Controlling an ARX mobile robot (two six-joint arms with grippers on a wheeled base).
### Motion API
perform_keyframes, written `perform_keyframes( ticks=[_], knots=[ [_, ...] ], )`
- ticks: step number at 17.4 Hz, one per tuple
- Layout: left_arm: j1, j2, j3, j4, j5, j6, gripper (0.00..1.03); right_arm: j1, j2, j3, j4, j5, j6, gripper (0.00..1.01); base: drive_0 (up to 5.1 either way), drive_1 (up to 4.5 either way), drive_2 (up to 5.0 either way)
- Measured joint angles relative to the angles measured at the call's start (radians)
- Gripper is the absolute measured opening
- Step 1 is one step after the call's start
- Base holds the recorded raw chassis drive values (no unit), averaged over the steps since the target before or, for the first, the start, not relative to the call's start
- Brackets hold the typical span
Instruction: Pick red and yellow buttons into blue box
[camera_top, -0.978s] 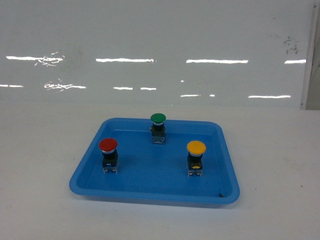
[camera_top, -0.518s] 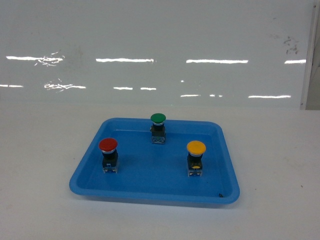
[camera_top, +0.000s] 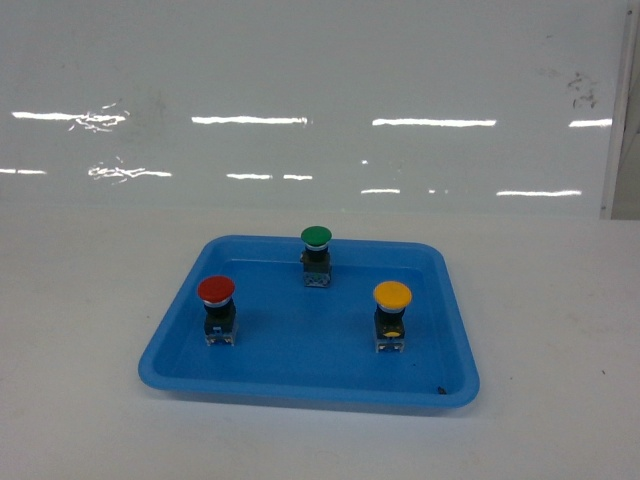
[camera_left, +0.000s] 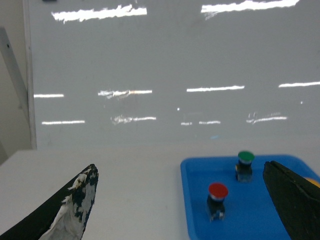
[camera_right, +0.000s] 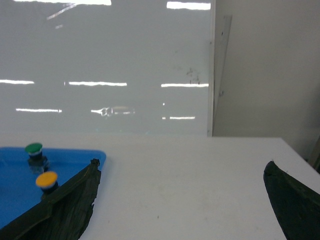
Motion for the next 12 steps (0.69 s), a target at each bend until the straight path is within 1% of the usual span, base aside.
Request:
perform_keyframes(
  ticks=[1,2,3,4,5,6,7,8,9,10,11,12],
  knots=[
    [-0.022,0.064,0.054,0.066,-0.012,0.019,0.98,-0.065,0.061,0.040,0.050,-0.065,0.011,0.98,0.0,0.00,0.0],
    [-0.044,0.123,0.109,0.128,-0.027,0.045,0.98,-0.109,0.115,0.082,0.110,-0.108,0.021,0.98,0.0,0.00,0.0],
    [-0.061,0.176,0.141,0.177,-0.028,0.062,0.98,-0.123,0.158,0.112,0.155,-0.132,0.029,0.98,0.0,0.00,0.0],
    [-0.076,0.251,0.160,0.225,-0.034,0.084,0.98,-0.119,0.210,0.138,0.203,-0.156,0.034,0.98,0.0,0.00,0.0],
    [-0.079,0.316,0.168,0.254,-0.031,0.099,0.98,-0.119,0.246,0.158,0.206,-0.189,0.049,0.98,0.0,0.00,0.0],
    [-0.078,0.378,0.175,0.263,-0.031,0.105,0.98,-0.113,0.272,0.179,0.189,-0.212,0.063,0.98,0.0,0.00,0.0],
    [-0.072,0.414,0.177,0.268,-0.029,0.107,0.98,-0.117,0.274,0.195,0.172,-0.245,0.084,0.98,0.0,0.00,0.0],
    [-0.068,0.435,0.178,0.277,-0.021,0.108,0.98,-0.138,0.267,0.216,0.158,-0.294,0.113,0.98,0.0,0.00,0.0],
    [-0.063,0.449,0.187,0.284,-0.014,0.109,0.98,-0.167,0.266,0.239,0.161,-0.329,0.135,0.98,0.0,0.00,0.0],
    [-0.048,0.473,0.207,0.296,0.006,0.109,0.98,-0.179,0.291,0.268,0.167,-0.366,0.154,0.98,0.0,0.00,0.0],
    [-0.038,0.499,0.222,0.299,0.013,0.108,0.98,-0.171,0.320,0.274,0.193,-0.365,0.152,0.98,0.0,0.00,0.0],
    [-0.030,0.526,0.232,0.306,0.018,0.105,0.98,-0.150,0.352,0.274,0.212,-0.351,0.145,0.98,0.0,0.00,0.0]
  ],
)
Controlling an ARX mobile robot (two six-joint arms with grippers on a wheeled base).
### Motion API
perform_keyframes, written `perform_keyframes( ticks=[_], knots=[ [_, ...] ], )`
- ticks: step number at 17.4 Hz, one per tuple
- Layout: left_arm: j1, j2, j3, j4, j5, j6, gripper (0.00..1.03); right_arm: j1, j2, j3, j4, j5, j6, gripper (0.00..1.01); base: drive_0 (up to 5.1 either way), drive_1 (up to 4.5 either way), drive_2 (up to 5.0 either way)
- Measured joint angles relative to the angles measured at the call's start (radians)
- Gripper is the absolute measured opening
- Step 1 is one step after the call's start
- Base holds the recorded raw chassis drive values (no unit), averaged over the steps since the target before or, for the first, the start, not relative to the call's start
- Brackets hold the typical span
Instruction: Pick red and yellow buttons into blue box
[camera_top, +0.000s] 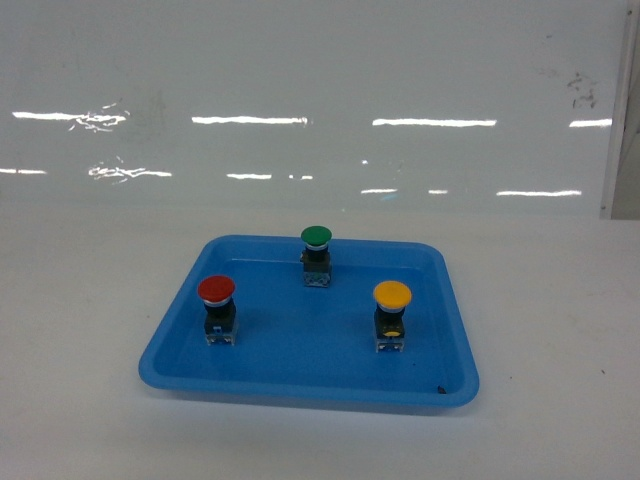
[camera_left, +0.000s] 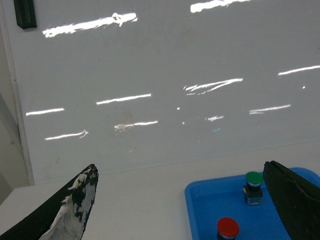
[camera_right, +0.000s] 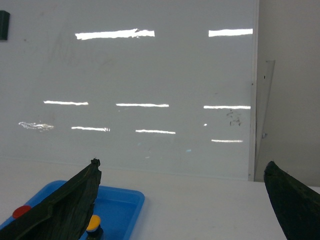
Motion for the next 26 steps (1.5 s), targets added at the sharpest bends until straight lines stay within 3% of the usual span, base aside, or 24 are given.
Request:
perform_keyframes(
  ticks=[3,5,6,11,14,18,21,23,26],
  knots=[
    [-0.005,0.127,0.056,0.067,0.004,0.001,0.98,0.129,0.131,0.000,0.085,0.108,-0.061,0.98,0.0,0.00,0.0],
    [-0.017,0.196,0.084,0.031,-0.028,0.016,0.98,0.228,0.221,0.003,0.107,0.170,-0.109,0.98,0.0,0.00,0.0],
    [-0.017,0.201,0.080,0.026,-0.029,0.023,0.98,0.250,0.250,0.003,0.098,0.172,-0.130,0.98,0.0,0.00,0.0],
    [-0.021,0.194,0.080,0.032,-0.031,0.026,0.98,0.255,0.260,0.002,0.134,0.184,-0.157,0.98,0.0,0.00,0.0],
    [-0.021,0.194,0.080,0.032,-0.031,0.026,0.98,0.326,0.449,0.015,0.266,0.256,-0.190,0.98,0.0,0.00,0.0],
    [-0.021,0.194,0.080,0.033,-0.031,0.027,0.98,0.436,0.637,0.084,0.348,0.254,-0.218,0.98,0.0,0.00,0.0],
    [-0.021,0.194,0.080,0.033,-0.031,0.027,0.98,0.511,0.767,0.101,0.334,0.243,-0.255,0.98,0.0,0.00,0.0],
    [-0.021,0.194,0.080,0.033,-0.031,0.026,0.98,0.514,0.792,0.101,0.335,0.270,-0.266,0.98,0.0,0.00,0.0],
    [-0.021,0.194,0.080,0.032,-0.031,0.027,0.98,0.514,0.784,0.101,0.340,0.272,-0.274,0.98,0.0,0.00,0.0]
  ],
)
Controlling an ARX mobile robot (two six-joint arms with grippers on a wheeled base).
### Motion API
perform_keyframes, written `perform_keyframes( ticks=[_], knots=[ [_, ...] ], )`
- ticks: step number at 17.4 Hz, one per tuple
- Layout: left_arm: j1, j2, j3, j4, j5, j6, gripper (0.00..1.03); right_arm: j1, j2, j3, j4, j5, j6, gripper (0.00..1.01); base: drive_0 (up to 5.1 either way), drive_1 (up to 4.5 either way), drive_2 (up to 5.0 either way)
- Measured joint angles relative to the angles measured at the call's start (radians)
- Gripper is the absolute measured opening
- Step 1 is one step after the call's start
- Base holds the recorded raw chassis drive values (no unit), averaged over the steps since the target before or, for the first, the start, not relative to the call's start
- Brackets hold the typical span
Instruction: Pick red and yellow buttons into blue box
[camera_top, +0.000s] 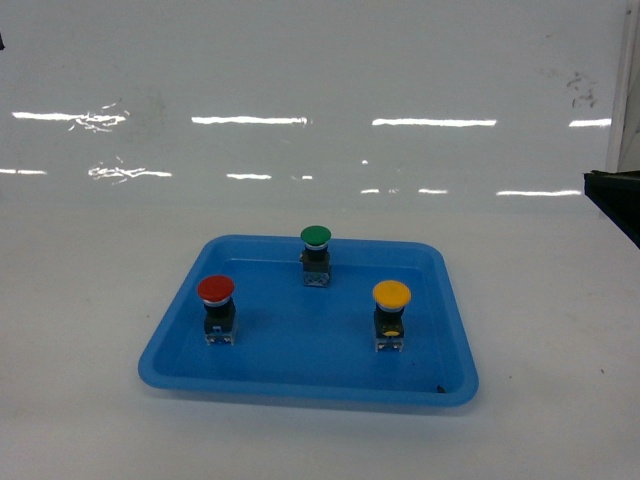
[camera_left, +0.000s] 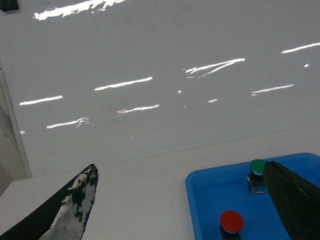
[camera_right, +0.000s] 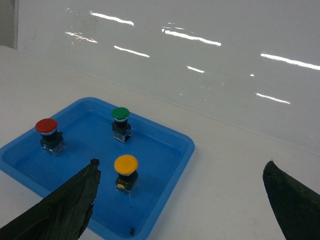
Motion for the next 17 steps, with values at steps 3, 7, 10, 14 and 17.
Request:
perform_keyframes(
  ticks=[3,7,10,14,17],
  knots=[
    [0.000,0.000,0.000,0.000,0.000,0.000,0.98,-0.048,0.023,-0.002,0.019,-0.051,-0.016,0.98,0.0,0.00,0.0],
    [0.001,0.000,0.000,0.000,-0.002,0.000,0.98,0.063,0.352,0.139,0.113,-0.053,-0.060,0.98,0.0,0.00,0.0],
    [0.000,0.000,0.000,0.000,-0.001,0.000,0.98,0.082,0.424,0.181,0.124,-0.038,-0.101,0.98,0.0,0.00,0.0],
    [0.000,0.000,0.000,0.000,-0.002,0.000,0.98,0.114,0.500,0.265,0.123,-0.036,-0.167,0.98,0.0,0.00,0.0],
    [0.000,0.000,0.000,0.000,-0.002,0.000,0.98,0.129,0.557,0.315,0.061,-0.049,-0.179,0.98,0.0,0.00,0.0]
  ],
)
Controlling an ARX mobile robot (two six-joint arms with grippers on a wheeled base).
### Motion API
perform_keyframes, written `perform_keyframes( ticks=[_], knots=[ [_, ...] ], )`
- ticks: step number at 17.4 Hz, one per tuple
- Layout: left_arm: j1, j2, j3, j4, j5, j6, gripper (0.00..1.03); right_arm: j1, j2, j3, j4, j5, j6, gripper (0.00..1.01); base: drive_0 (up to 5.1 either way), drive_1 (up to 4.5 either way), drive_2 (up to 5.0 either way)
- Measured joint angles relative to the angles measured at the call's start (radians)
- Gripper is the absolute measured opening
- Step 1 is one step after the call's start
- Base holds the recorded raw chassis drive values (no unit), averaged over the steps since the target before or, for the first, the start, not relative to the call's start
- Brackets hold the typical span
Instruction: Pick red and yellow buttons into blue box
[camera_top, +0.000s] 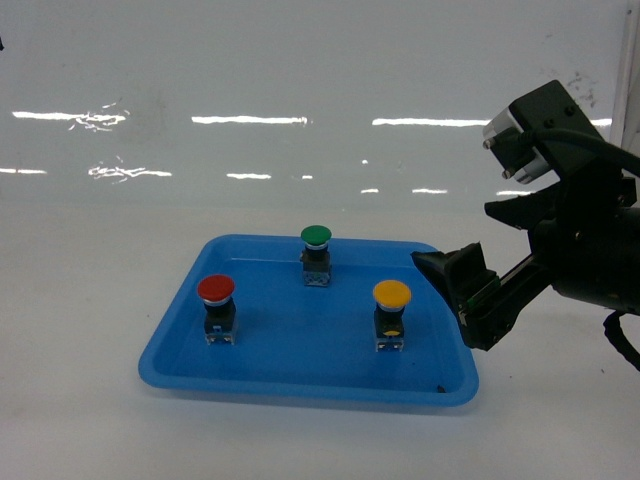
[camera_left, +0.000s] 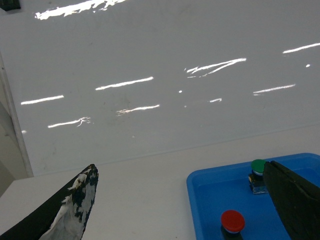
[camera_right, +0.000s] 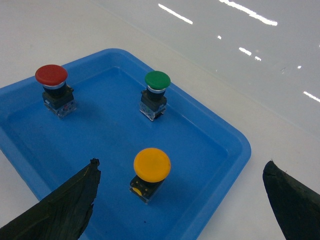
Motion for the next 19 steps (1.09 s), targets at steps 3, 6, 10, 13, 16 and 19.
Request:
perform_keyframes(
  ticks=[3,6,10,13,16,19],
  knots=[
    [0.000,0.000,0.000,0.001,0.001,0.000,0.98,0.003,0.000,0.002,0.006,-0.002,-0.006,0.98,0.0,0.00,0.0],
    [0.000,0.000,0.000,0.000,0.001,0.000,0.98,0.003,0.000,0.002,0.004,-0.002,-0.006,0.98,0.0,0.00,0.0],
    [0.000,0.000,0.000,0.000,0.001,0.000,0.98,-0.005,0.027,0.028,-0.024,-0.032,-0.036,0.98,0.0,0.00,0.0],
    [0.000,0.000,0.000,0.000,0.001,0.000,0.98,0.045,0.198,0.177,-0.076,-0.094,-0.084,0.98,0.0,0.00,0.0],
    [0.000,0.000,0.000,-0.001,0.001,0.000,0.98,0.074,0.288,0.317,-0.110,-0.106,-0.114,0.98,0.0,0.00,0.0],
    [0.000,0.000,0.000,0.000,0.000,0.000,0.98,0.073,0.343,0.355,-0.125,-0.105,-0.140,0.98,0.0,0.00,0.0]
  ],
)
